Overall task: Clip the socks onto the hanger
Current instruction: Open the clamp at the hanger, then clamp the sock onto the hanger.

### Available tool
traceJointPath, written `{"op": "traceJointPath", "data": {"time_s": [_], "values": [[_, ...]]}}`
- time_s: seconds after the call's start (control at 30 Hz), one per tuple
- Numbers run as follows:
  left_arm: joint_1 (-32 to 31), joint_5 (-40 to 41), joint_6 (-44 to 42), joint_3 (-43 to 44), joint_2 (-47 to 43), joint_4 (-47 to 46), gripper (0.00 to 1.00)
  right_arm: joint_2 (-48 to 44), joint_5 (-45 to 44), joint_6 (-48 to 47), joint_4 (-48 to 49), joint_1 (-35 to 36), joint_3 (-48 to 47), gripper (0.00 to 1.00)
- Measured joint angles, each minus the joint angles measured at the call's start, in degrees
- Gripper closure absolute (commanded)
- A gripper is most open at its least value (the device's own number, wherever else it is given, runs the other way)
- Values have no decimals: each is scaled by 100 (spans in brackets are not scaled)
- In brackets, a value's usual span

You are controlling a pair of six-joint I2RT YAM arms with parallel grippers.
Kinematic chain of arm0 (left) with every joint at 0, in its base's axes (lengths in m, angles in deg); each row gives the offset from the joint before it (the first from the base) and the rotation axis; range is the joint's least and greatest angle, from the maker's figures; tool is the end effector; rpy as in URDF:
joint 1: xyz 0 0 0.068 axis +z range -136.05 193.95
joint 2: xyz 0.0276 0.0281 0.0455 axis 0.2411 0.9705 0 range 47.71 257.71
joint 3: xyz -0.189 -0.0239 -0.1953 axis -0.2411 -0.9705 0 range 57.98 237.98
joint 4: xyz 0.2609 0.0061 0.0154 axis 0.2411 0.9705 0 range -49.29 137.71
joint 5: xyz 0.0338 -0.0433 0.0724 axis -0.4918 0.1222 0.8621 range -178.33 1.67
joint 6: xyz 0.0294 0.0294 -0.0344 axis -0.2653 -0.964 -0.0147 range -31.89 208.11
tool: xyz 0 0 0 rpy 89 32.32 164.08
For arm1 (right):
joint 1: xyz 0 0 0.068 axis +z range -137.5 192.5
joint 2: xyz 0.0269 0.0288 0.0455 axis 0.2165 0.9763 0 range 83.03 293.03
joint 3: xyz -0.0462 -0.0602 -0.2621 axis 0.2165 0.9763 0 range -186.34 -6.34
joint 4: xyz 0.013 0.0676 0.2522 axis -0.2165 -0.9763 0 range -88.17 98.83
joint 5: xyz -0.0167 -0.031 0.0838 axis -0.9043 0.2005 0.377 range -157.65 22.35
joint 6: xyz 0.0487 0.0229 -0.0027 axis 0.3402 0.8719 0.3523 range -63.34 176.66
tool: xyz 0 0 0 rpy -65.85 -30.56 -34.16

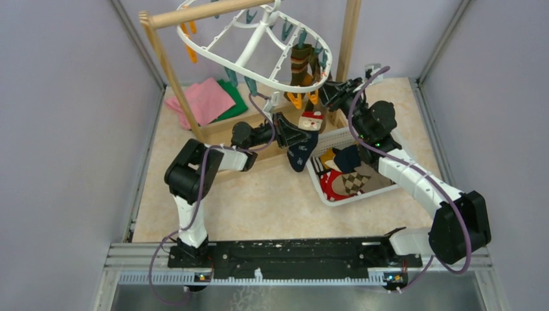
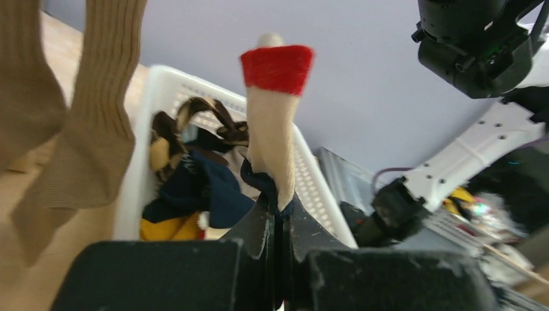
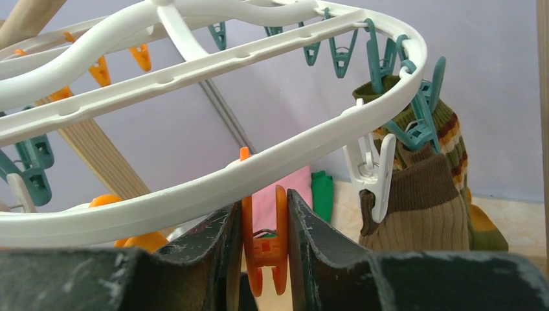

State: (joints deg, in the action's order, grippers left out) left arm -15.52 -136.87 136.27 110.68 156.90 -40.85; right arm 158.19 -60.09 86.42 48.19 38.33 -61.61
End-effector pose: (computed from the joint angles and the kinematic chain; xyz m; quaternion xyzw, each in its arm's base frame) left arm 0.3181 -0.2103 0.2331 0.2627 0.5391 -0.6540 0.4611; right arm 0.2736 0.1377 0.3782 -0.0340 0.5777 0.4135 0.7029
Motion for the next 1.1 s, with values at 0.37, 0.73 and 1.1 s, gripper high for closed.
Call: {"op": "traceJointPath", "data": {"time_s": [0.37, 0.73, 1.1], "values": [[76, -1510, 2288, 1552, 800, -337, 100, 0, 358, -2, 4, 0, 0, 88], [190, -1987, 3244, 2192, 1056, -361, 100, 0, 485, 0, 2, 0, 0, 88], [352, -2068, 3600, 2328, 1056, -358, 100, 0, 520, -4, 2, 0, 0, 88]]}}
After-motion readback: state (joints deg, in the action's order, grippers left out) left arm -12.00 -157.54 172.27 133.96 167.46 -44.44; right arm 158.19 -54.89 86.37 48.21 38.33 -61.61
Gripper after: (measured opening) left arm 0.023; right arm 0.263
